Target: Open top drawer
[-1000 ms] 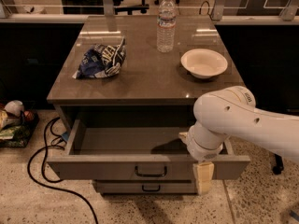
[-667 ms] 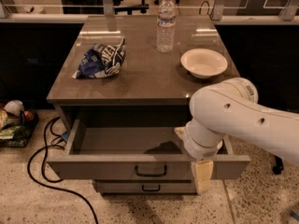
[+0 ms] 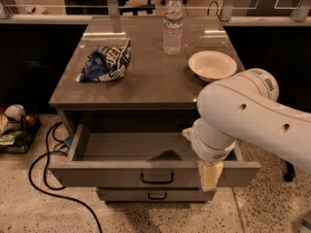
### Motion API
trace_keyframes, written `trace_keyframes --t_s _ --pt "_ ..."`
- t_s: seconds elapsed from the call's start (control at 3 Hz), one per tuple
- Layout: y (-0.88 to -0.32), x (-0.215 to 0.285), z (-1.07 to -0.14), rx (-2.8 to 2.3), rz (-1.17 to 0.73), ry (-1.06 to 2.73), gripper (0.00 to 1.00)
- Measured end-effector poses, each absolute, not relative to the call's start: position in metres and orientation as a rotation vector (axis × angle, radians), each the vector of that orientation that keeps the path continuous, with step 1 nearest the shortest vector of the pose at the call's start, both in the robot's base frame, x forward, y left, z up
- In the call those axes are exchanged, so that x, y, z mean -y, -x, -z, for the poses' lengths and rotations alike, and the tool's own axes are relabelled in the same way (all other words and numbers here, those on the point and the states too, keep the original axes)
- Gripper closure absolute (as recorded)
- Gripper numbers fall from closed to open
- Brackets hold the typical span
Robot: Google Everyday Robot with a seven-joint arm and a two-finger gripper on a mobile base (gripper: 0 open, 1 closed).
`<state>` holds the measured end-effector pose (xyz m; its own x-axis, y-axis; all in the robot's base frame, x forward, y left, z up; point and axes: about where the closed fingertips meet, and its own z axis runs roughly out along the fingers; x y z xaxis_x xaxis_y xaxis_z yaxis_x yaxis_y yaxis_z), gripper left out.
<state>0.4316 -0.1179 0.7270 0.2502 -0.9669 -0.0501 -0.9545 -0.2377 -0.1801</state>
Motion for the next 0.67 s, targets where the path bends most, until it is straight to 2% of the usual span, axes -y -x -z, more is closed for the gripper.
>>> trace_keyframes --t_s 0.67 --pt "-0.4309 0.1176 -0.728 -1.819 0.111 2.343 0.63"
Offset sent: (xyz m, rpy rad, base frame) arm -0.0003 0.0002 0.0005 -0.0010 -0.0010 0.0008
